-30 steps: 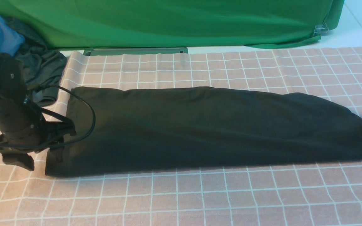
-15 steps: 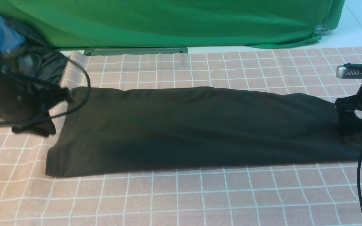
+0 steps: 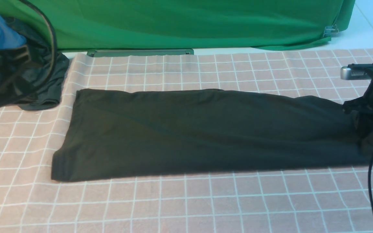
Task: Fold a long-sleeved shirt over a pink coffee tablecloth.
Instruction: 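Fold the right end of the dark garment over onto its left end with the right gripper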
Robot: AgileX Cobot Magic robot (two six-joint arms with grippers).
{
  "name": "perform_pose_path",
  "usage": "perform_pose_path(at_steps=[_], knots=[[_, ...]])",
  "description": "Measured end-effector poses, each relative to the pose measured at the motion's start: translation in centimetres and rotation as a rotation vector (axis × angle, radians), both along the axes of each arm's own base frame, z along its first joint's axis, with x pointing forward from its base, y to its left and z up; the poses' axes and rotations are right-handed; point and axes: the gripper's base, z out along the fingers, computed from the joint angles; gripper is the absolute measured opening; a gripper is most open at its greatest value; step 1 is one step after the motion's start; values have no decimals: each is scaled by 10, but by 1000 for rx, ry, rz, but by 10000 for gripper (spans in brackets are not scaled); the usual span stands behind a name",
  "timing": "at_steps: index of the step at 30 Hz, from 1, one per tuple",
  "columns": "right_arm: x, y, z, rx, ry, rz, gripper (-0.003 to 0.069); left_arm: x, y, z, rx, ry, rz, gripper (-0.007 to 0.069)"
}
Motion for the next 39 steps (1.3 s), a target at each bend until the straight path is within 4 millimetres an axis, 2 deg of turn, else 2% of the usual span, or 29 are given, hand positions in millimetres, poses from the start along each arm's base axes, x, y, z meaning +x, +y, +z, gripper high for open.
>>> perform_pose_path(at_steps=[2, 7, 8, 9, 12, 14, 16, 17, 18, 20, 21, 22, 26, 27, 28, 29, 31, 39], knots=[[-2, -6, 14, -43, -16, -25, 99, -8, 0, 5, 4, -12, -2, 13], [-7, -18, 84, -175, -154, -65, 99, -28, 0, 17, 10, -69, -3, 13], [-8, -18, 89, -178, -168, -66, 99, -28, 0, 18, 10, -71, -3, 13], [-8, -18, 102, -181, -207, -73, 99, -32, 0, 20, 11, -81, -4, 13], [-10, -9, 128, -156, -284, -79, 99, -37, 0, 22, 11, -90, -5, 13], [-10, 9, 146, -122, -338, -57, 99, -38, 0, 23, 11, -91, -5, 13], [-9, 30, 157, -83, -374, -23, 99, -39, -1, 21, 10, -83, -7, 13], [-9, 32, 158, -77, -378, -20, 99, -39, -1, 21, 9, -84, -7, 13], [-8, 55, 165, -27, -404, 16, 99, -38, -1, 17, 8, -70, -7, 13], [-8, 87, 172, 50, -427, 64, 99, -38, -1, 12, 3, -54, -8, 13], [-8, 87, 172, 57, -427, 62, 99, -38, -1, 11, 1, -51, -8, 13], [-10, 113, 176, 122, -437, 103, 99, -38, -2, 7, -9, -40, -10, 13], [-18, 179, 181, 299, -436, 203, 99, -38, -4, 5, -34, -39, -17, 13], [-20, 193, 180, 330, -438, 227, 99, -37, -4, 5, -37, -43, -19, 13], [-20, 194, 179, 336, -436, 226, 99, -37, -5, 5, -40, -42, -19, 13], [-23, 221, 175, 399, -436, 258, 99, -37, -5, 5, -41, -50, -24, 13], [-24, 248, 167, 460, -427, 274, 99, -36, -6, 5, -43, -56, -29, 13], [-31, 335, 126, 639, -413, 303, 99, -36, -6, 6, -47, -62, -32, 13]])
